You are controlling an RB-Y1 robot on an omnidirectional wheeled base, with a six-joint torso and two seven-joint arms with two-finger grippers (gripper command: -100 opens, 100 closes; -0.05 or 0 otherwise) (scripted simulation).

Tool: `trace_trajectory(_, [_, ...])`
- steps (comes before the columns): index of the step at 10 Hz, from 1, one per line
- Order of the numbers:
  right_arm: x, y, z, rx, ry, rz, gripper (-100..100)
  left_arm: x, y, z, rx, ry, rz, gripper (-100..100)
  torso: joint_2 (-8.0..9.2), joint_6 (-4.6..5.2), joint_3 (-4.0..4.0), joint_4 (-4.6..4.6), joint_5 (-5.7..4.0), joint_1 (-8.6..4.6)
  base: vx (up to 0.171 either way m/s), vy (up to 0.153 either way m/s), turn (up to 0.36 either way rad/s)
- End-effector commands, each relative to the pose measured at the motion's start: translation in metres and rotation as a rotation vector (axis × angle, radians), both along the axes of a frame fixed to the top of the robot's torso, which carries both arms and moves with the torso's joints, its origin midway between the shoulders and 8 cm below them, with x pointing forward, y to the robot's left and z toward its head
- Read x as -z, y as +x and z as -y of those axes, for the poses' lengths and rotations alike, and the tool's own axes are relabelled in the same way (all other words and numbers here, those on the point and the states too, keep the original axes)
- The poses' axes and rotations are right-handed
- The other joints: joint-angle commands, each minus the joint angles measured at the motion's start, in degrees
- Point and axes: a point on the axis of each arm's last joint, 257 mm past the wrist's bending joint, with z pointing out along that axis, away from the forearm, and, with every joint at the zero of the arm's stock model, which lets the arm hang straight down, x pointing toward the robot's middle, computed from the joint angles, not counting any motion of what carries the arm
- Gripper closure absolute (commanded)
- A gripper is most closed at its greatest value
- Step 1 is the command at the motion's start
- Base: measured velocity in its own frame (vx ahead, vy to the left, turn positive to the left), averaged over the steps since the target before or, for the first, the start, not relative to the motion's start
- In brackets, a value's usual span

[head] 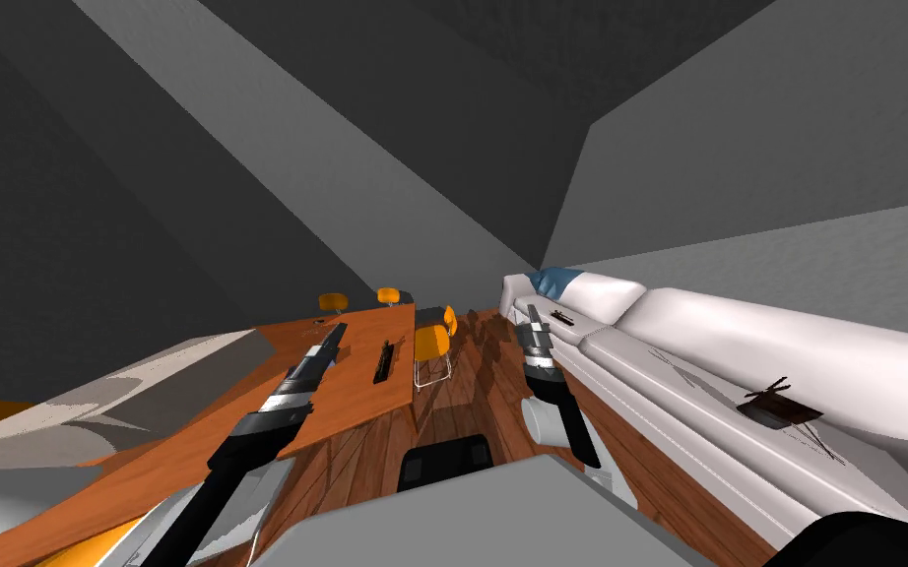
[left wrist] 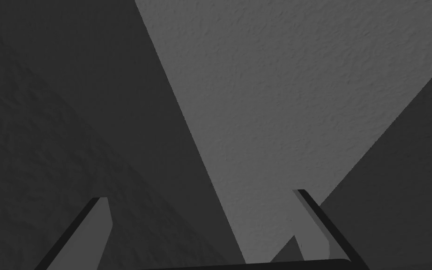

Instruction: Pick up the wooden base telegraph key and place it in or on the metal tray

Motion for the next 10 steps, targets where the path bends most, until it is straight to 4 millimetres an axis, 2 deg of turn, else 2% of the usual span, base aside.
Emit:
trace_trajectory(1, [0.000, 0.000, 0.000, 0.000, 0.000, 0.000, 0, 0.018, 0.003, -0.026, -0.049, 0.068, -0.059, -100, 0.00, 0.00, 0.00, 0.00, 0.00, 0.00, 0.067, -0.181, -0.200])
trace_trajectory(5, [0.000, 0.000, 0.000, 0.000, 0.000, 0.000, 0, 0.067, 0.003, -0.090, -0.168, 0.246, -0.225, -100, -0.10, -0.02, -0.06, -0.02, 0.00, 0.04, 0.087, -0.152, -0.231])
trace_trajectory(6, [0.000, 0.000, 0.000, 0.000, 0.000, 0.000, 0, 0.067, 0.003, -0.090, -0.168, 0.246, -0.225, -100, -0.15, -0.01, -0.09, -0.03, 0.00, 0.03, 0.082, -0.085, -0.057])
trace_trajectory(10, [0.000, 0.000, 0.000, 0.000, 0.000, 0.000, 0, 0.119, -0.017, -0.159, -0.287, 0.403, -0.406, -100, -0.27, -0.02, -0.16, -0.06, 0.04, 0.21, 0.129, -0.083, -0.188])
